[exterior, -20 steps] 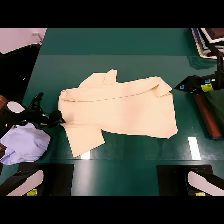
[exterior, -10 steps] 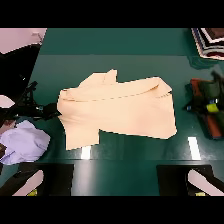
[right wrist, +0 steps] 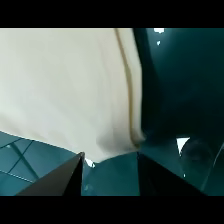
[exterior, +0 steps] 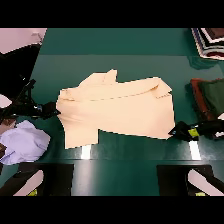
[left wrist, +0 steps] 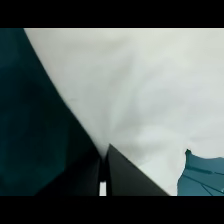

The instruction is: Fold the shirts.

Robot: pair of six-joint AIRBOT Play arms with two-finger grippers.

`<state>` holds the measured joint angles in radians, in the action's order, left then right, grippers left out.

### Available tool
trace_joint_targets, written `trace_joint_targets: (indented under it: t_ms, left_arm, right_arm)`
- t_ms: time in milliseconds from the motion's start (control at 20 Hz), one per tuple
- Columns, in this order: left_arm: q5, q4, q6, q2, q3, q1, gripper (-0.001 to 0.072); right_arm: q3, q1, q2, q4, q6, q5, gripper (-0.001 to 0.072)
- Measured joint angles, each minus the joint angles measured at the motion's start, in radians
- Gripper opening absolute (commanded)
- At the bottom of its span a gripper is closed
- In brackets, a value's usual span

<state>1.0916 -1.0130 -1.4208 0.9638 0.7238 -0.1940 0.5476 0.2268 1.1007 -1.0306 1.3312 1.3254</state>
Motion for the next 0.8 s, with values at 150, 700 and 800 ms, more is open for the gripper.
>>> trace_joint_targets:
  t_ms: [150, 700, 800]
  left_arm:
    - [0.005, 0.0, 0.0, 0.0, 0.001, 0.0, 0.0028]
    - [0.199, 0.003, -0.033, -0.191, 0.438, 0.0, 0.0028]
    - [0.246, 0.006, -0.059, -0.22, 0.619, 0.0, 0.0028]
  right_arm:
    - [-0.008, -0.071, 0.053, 0.03, 0.003, -0.028, 0.0052]
    - [0.494, -0.134, -0.19, 0.033, -0.041, -0.055, 0.0015]
    - [0.648, -0.104, -0.258, 0.035, -0.043, -0.047, 0.0014]
